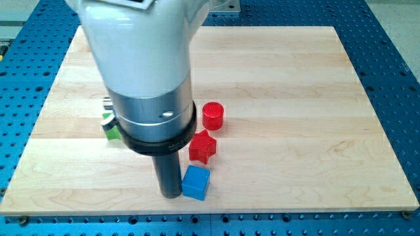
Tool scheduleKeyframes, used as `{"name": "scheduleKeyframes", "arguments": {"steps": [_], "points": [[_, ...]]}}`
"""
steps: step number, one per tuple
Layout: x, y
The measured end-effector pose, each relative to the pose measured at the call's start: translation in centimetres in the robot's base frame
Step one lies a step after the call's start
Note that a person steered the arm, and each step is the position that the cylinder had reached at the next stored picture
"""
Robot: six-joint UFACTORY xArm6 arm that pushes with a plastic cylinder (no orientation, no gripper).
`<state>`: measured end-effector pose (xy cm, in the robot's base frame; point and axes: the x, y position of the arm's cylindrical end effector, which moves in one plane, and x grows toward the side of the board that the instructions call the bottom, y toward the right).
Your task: Move your arm to the left of the hexagon
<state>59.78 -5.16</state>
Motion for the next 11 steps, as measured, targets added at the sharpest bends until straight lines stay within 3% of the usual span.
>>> {"name": "scheduleKeyframes", "arguments": {"steps": [2,5,7,10,11], "points": [[0.0,0.3],[-4.4,-22.3],[-21.4,-22.4],[-37.2,-23.2],[-40.5,-22.0]]}}
